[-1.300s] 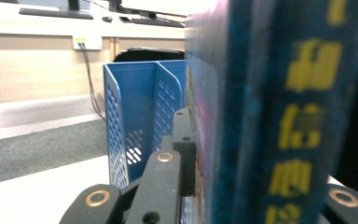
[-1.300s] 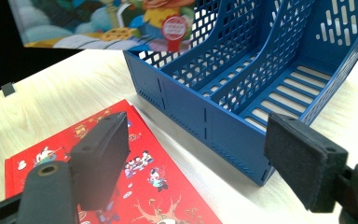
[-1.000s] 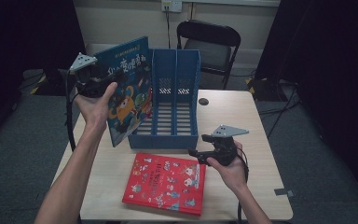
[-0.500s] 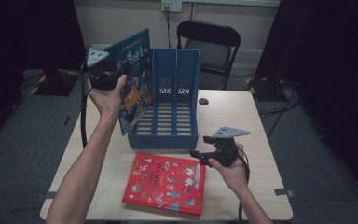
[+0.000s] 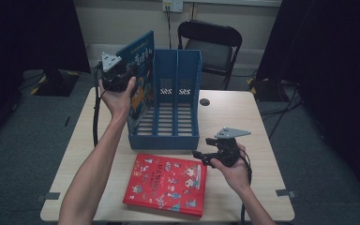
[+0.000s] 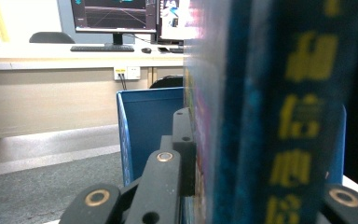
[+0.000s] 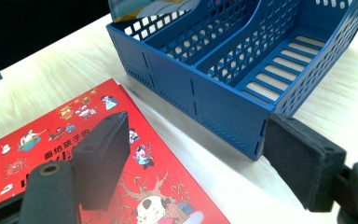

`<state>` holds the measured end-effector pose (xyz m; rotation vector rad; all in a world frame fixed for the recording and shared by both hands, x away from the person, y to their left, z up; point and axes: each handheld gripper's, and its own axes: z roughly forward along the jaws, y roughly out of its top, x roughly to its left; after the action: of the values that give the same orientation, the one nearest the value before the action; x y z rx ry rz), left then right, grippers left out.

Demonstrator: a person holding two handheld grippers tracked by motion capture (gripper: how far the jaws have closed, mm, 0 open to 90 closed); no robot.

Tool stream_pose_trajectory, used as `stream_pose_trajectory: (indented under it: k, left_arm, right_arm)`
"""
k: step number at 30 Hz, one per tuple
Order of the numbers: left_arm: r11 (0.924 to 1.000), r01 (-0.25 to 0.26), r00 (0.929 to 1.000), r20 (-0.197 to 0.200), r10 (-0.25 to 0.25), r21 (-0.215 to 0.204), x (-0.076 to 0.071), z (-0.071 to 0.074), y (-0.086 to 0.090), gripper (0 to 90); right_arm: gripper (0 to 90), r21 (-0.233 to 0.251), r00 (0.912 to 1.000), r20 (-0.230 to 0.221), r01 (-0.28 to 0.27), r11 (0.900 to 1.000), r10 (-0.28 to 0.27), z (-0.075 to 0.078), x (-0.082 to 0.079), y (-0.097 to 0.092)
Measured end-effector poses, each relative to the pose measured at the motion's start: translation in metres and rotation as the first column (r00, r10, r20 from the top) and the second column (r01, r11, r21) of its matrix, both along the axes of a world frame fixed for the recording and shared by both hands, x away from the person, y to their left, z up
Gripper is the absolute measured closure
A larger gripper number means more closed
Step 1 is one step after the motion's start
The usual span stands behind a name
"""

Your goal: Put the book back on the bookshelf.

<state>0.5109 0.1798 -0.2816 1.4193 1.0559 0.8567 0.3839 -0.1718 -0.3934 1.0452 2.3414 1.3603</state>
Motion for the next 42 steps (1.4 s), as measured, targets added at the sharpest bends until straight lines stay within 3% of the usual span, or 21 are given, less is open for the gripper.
stream_pose_trajectory:
  k: [3, 7, 18, 20, 23, 29, 33, 40, 42]
  left_arm:
    - [0.9996, -0.01, 0.9999, 0.006, 0.01, -0.027, 0.001, 0.001, 0.0, 83.3]
    - [0.9997, -0.02, 0.9996, 0.02, 0.021, -0.016, 0.001, -0.002, -0.004, 83.3]
    - [1.0, -0.007, 1.0, 0.003, 0.007, -0.001, -0.007, -0.036, -0.004, 83.2]
    - [1.0, -0.007, 0.9999, -0.01, 0.007, 0.001, -0.01, -0.048, -0.005, 83.1]
    - [1.0, -0.007, 1.0, -0.001, 0.007, 0.005, -0.014, -0.053, -0.006, 82.9]
    - [0.9992, 0.037, 0.999, -0.025, -0.036, 0.017, -0.026, -0.05, -0.003, 80.0]
    - [0.9975, 0.048, 0.998, -0.045, -0.045, 0.053, -0.033, -0.051, -0.002, 79.5]
    - [0.9957, 0.081, 0.9929, -0.091, -0.077, 0.045, -0.038, -0.046, 0.002, 75.8]
    - [0.9955, 0.085, 0.993, -0.086, -0.081, 0.042, -0.04, -0.043, 0.003, 74.8]
  right_arm:
    - [23.3, -0.004, 1.0, -0.003, 0.0, 1.0, 0.0, -0.001, -0.001, 0.0]
    - [23.4, -0.004, 1.0, -0.001, 0.001, 1.0, -0.001, -0.001, -0.001, -0.001]
    - [23.4, -0.013, 0.9999, -0.015, -0.006, 0.9999, 0.006, -0.005, 0.002, 0.002]
    - [23.4, -0.014, 0.9998, -0.017, -0.006, 0.9999, 0.005, -0.006, 0.002, 0.003]
    - [23.3, -0.017, 0.9998, -0.02, -0.002, 0.9999, 0.002, -0.006, 0.003, 0.003]
    - [23.3, -0.022, 0.9996, -0.029, 0.001, 0.9998, -0.002, -0.008, 0.003, 0.005]
    - [23.3, -0.027, 0.9994, -0.035, 0.002, 0.9996, -0.003, -0.009, 0.003, 0.006]
    - [23.3, -0.03, 0.9995, -0.031, 0.005, 0.9995, -0.006, -0.008, 0.002, 0.007]
    - [23.3, -0.03, 0.9996, -0.029, 0.006, 0.9995, -0.007, -0.007, 0.002, 0.007]
